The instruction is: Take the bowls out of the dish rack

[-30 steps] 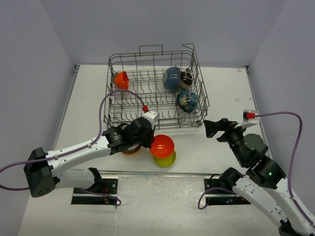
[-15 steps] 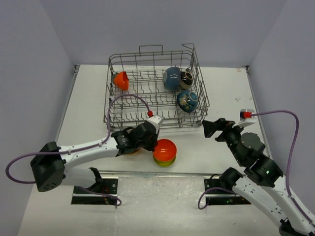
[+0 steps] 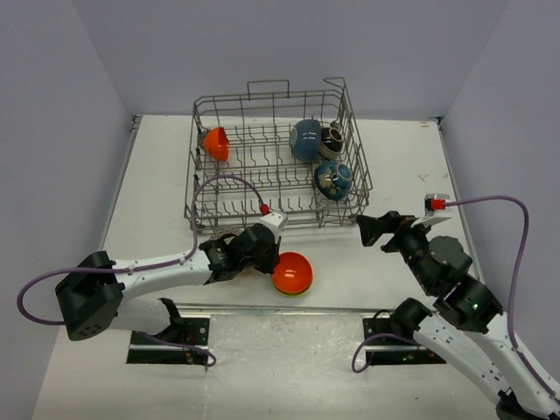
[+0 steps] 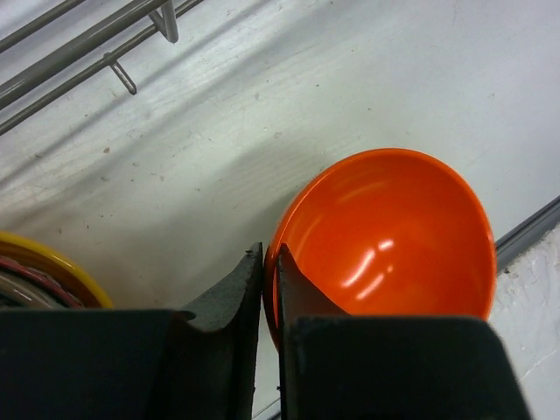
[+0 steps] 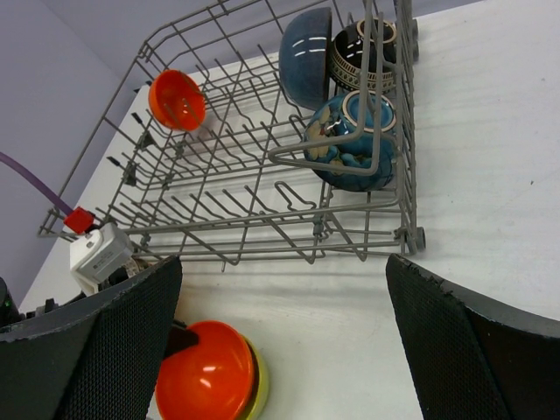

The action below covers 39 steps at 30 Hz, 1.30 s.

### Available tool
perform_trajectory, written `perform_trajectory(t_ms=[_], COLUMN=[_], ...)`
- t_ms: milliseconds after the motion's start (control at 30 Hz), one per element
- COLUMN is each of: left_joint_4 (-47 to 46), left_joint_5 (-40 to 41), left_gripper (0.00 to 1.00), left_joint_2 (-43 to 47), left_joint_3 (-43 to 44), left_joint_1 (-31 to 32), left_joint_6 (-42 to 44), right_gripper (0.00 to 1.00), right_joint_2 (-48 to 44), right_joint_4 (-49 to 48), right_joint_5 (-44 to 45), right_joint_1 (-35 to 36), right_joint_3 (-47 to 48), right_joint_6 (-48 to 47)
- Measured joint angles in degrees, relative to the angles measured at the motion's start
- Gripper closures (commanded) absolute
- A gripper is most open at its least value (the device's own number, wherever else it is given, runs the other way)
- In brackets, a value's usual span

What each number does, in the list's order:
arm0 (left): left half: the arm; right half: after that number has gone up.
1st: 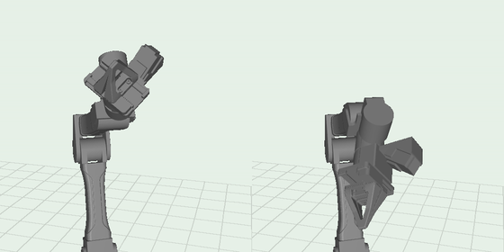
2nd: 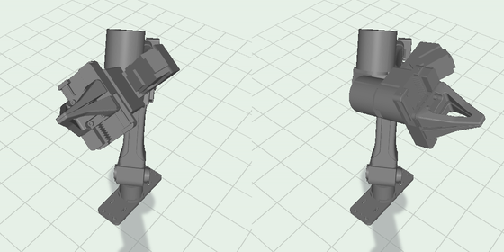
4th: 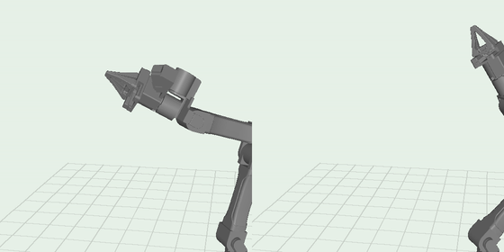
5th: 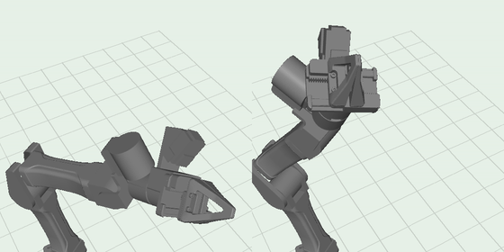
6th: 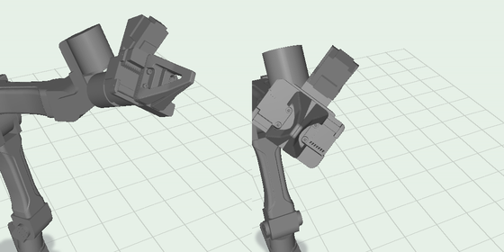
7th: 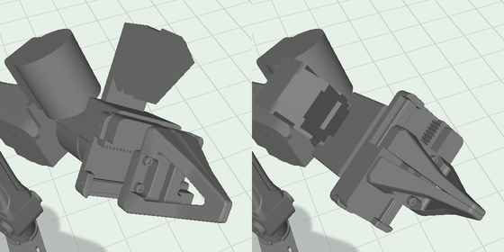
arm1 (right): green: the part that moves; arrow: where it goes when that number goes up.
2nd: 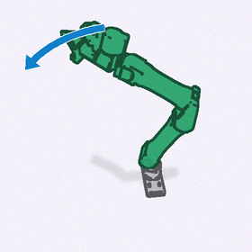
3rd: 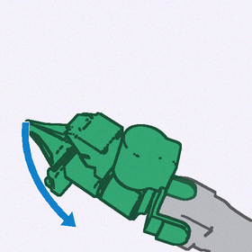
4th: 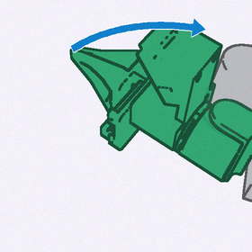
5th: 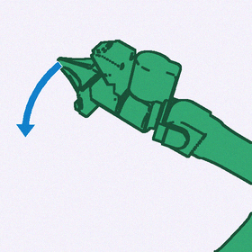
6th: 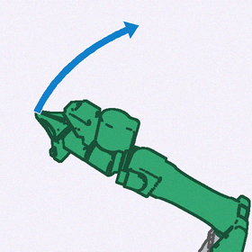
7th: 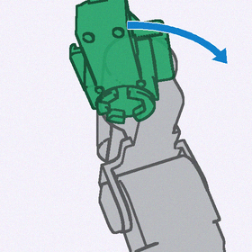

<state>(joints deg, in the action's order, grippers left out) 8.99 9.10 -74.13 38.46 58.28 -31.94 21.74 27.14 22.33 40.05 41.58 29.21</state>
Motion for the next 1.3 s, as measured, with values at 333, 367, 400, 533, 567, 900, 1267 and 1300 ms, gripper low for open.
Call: perform_trajectory(t_ms=[333, 367, 400, 533, 567, 900, 1267, 1300], left_joint_4=[-2.38, -2.43, -2.45, -2.12, -1.92, -0.02, 0.33, 0.59], left_joint_5=[-0.17, -0.17, -0.17, 0.11, 0.33, 2.03, 2.29, 2.54], left_gripper=[0.62, 0.61, 0.61, 0.71, 0.73, 0.94, 0.86, 0.77], left_joint_2=[0.63, 0.81, 1.01, 2.19, 2.4, 2.34, -0.57, -0.52], left_joint_3=[-0.22, -0.22, -0.22, -0.22, -0.22, -0.22, -0.17, -0.09], left_joint_1=[0.04, 0.04, 0.07, 0.37, 0.39, 0.68, 0.7, 0.72], left_joint_6=[-0.24, -0.24, -0.24, -0.48, -0.46, -0.57, -0.96, -1.22], right_gripper=[0.01, 0.01, 0.01, 0.01, 0.01, 0.01, 0.01, 0.01], right_joint_2=[0.0, 0.0, 0.0, 0.0, 0.0, 0.0, 0.02, 0.02], right_joint_4=[-0.2, -0.2, -0.2, -0.2, -0.2, -0.22, -0.55, -0.63], right_joint_5=[-0.9, -0.9, -0.9, -0.9, -0.92, -1.05, -1.36, -1.42], right_joint_1=[0.0, 0.0, 0.0, 0.0, 0.0, 0.0, 0.0, 0.0], right_joint_3=[-0.17, -0.17, -0.17, -0.17, -0.17, -0.17, -0.28, -0.31], right_joint_6=[-0.37, -0.37, -0.37, -0.37, -0.37, -0.57, -0.9, -0.92])
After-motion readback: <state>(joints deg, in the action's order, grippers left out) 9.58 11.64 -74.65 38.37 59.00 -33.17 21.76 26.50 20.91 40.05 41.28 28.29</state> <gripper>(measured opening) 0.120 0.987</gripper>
